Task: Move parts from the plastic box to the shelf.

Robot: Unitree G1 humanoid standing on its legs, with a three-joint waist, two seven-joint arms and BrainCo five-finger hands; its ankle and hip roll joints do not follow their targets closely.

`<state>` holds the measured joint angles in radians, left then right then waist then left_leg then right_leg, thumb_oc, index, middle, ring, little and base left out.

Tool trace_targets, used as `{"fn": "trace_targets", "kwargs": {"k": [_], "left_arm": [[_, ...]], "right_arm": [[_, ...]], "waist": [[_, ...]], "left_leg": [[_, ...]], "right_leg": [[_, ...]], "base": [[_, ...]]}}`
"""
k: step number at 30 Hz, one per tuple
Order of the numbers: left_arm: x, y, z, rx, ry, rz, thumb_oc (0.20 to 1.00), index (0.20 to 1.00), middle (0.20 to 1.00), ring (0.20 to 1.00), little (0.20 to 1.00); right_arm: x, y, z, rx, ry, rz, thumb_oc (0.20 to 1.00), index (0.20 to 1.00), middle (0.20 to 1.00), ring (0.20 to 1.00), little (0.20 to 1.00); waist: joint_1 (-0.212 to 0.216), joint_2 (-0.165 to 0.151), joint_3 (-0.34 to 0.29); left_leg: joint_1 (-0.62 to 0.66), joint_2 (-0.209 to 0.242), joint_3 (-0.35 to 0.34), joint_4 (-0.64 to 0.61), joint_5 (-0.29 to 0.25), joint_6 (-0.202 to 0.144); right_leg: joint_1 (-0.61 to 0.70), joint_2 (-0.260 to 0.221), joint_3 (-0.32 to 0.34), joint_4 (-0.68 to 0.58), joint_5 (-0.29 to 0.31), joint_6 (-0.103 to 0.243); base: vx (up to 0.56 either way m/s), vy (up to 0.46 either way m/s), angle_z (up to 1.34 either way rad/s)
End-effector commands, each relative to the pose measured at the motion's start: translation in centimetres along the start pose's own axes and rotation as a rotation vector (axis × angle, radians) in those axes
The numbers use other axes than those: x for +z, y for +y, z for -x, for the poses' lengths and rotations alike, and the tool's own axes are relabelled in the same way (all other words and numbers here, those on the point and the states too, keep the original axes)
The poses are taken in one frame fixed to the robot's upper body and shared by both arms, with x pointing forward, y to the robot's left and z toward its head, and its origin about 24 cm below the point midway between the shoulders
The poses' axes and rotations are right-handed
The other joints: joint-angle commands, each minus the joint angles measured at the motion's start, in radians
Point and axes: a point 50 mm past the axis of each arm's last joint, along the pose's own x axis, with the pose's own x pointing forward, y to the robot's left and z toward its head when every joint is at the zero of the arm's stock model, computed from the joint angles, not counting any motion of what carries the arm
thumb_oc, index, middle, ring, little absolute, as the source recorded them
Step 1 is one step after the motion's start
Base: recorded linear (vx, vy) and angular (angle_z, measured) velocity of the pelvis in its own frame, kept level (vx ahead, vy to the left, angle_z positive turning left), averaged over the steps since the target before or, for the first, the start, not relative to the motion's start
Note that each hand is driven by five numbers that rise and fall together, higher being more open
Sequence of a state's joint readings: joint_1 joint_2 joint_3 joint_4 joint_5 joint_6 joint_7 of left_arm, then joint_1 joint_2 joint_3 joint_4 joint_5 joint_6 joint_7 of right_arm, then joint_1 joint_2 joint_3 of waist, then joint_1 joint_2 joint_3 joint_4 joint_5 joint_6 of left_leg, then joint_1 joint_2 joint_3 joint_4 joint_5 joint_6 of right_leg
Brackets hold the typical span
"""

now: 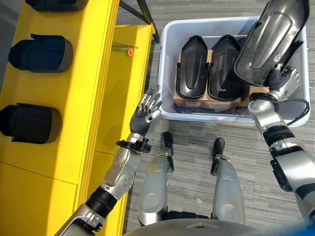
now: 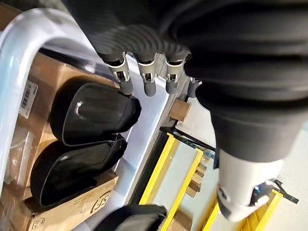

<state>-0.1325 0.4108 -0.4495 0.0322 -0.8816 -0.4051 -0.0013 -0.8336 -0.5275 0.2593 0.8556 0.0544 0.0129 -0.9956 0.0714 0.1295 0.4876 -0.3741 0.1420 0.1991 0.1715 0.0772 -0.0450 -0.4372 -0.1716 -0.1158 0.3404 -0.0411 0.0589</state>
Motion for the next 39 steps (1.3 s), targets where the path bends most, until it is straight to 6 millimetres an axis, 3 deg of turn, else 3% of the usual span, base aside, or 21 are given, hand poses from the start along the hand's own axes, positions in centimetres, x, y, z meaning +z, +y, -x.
{"fn": "trace_targets", "kwargs": {"k": [1, 2, 6, 11, 19, 21, 25, 27, 30, 35, 37, 39], "left_arm": [[2.0, -1.1, -0.5, -0.096, -0.090, -0.026, 1.000, 1.000, 1.000, 1.000, 1.000], [2.1, -1.1, -0.6, -0.099, -0.092, -0.025, 1.000, 1.000, 1.000, 1.000, 1.000], [1.9, -1.1, -0.6, -0.095, -0.084, -0.028, 1.000, 1.000, 1.000, 1.000, 1.000], [1.7, -0.8, -0.3, -0.073, -0.075, -0.035, 1.000, 1.000, 1.000, 1.000, 1.000], [2.0, 0.4, 0.9, 0.003, -0.074, -0.045, 1.000, 1.000, 1.000, 1.000, 1.000], [1.9, 1.2, 1.8, 0.055, -0.063, -0.040, 1.000, 1.000, 1.000, 1.000, 1.000], [1.9, 1.7, 2.4, 0.076, -0.055, -0.055, 1.000, 1.000, 1.000, 1.000, 1.000], [1.5, 2.1, 3.4, 0.089, -0.028, -0.076, 1.000, 1.000, 1.000, 1.000, 1.000], [1.5, 2.3, 3.8, 0.095, -0.018, -0.097, 1.000, 1.000, 1.000, 1.000, 1.000], [1.5, 2.6, 4.3, 0.089, 0.009, -0.154, 1.000, 1.000, 1.000, 1.000, 1.000], [1.3, 2.7, 4.3, 0.052, 0.044, -0.211, 1.000, 1.000, 1.000, 1.000, 1.000], [1.2, 2.6, 4.2, 0.032, 0.056, -0.219, 1.000, 1.000, 1.000, 1.000, 1.000]], "right_arm": [[2.5, -2.0, -2.0, -0.092, -0.111, -0.091, 0.200, 0.200, 0.200, 0.200, 0.200], [2.6, -2.1, -2.0, -0.074, -0.120, -0.086, 0.200, 0.200, 0.200, 0.200, 0.200], [2.6, -1.8, -1.6, -0.034, -0.147, -0.104, 0.200, 0.200, 0.200, 0.200, 0.200], [4.2, -1.1, -0.5, 0.120, -0.240, -0.193, 0.200, 0.200, 0.200, 0.200, 0.200], [6.1, 0.3, 3.8, 0.485, -0.312, -0.391, 0.200, 0.200, 0.200, 0.200, 0.200], [7.0, 0.9, 6.9, 0.641, -0.337, -0.460, 0.200, 0.200, 0.200, 0.200, 0.200], [7.5, 1.1, 8.5, 0.727, -0.363, -0.503, 0.200, 0.200, 0.200, 0.200, 0.200], [7.4, 1.3, 10.4, 0.818, -0.337, -0.555, 0.200, 0.200, 0.200, 0.200, 0.200], [7.3, 1.5, 11.3, 0.867, -0.326, -0.579, 0.200, 0.200, 0.200, 0.200, 0.200], [7.4, 2.0, 12.8, 0.934, -0.296, -0.630, 0.200, 0.200, 0.200, 0.200, 0.200], [6.7, 2.1, 13.6, 0.944, -0.245, -0.645, 0.200, 0.200, 0.200, 0.200, 0.200], [6.4, 2.0, 13.7, 0.940, -0.237, -0.647, 0.200, 0.200, 0.200, 0.200, 0.200]], "waist": [[0.003, -0.022, 0.032], [0.000, -0.021, 0.032], [-0.007, -0.025, 0.032], [-0.013, -0.034, 0.026], [-0.020, -0.049, -0.028], [-0.014, -0.057, -0.064], [-0.004, -0.063, -0.082], [0.017, -0.073, -0.120], [0.031, -0.079, -0.138], [0.053, -0.093, -0.170], [0.053, -0.102, -0.202], [0.052, -0.105, -0.214]], "left_leg": [[0.045, -0.021, 0.000, 0.025, -0.130, 0.004], [0.057, -0.010, 0.004, 0.015, -0.106, 0.006], [0.090, -0.006, -0.002, 0.009, -0.103, 0.002], [0.144, -0.001, -0.008, -0.014, -0.098, -0.004], [0.235, 0.007, -0.010, -0.077, -0.081, -0.019], [0.276, 0.007, -0.016, -0.106, -0.070, -0.024], [0.296, 0.005, -0.025, -0.119, -0.066, -0.026], [0.319, -0.001, -0.033, -0.135, -0.064, -0.022], [0.335, -0.010, -0.037, -0.144, -0.068, -0.015], [0.363, -0.037, -0.036, -0.159, -0.088, 0.013], [0.374, -0.075, -0.072, -0.184, -0.102, 0.046], [0.375, -0.082, -0.086, -0.194, -0.101, 0.054]], "right_leg": [[0.085, -0.006, -0.099, 0.078, -0.151, -0.011], [0.096, 0.004, -0.107, 0.067, -0.131, -0.024], [0.123, 0.011, -0.106, 0.067, -0.134, -0.030], [0.172, 0.013, -0.108, 0.049, -0.133, -0.032], [0.260, 0.006, -0.121, -0.008, -0.127, -0.029], [0.318, 0.002, -0.136, -0.048, -0.122, -0.025], [0.350, -0.003, -0.151, -0.064, -0.118, -0.020], [0.396, -0.009, -0.174, -0.103, -0.101, -0.009], [0.422, -0.020, -0.188, -0.129, -0.086, 0.006], [0.465, -0.060, -0.198, -0.193, -0.031, 0.058], [0.485, -0.061, -0.140, -0.206, -0.020, 0.079], [0.487, -0.053, -0.120, -0.202, -0.023, 0.079]], "base": [[-0.04, -0.064, -0.08], [-0.04, -0.050, -0.06], [0.00, -0.040, -0.02], [0.01, -0.004, -0.01], [0.05, 0.052, 0.00], [0.10, 0.141, 0.06], [0.04, 0.100, 0.12], [0.06, 0.155, 0.15], [0.02, 0.124, 0.26], [0.01, 0.153, 0.18], [0.03, 0.176, 0.11], [0.01, 0.082, 0.33]]}}
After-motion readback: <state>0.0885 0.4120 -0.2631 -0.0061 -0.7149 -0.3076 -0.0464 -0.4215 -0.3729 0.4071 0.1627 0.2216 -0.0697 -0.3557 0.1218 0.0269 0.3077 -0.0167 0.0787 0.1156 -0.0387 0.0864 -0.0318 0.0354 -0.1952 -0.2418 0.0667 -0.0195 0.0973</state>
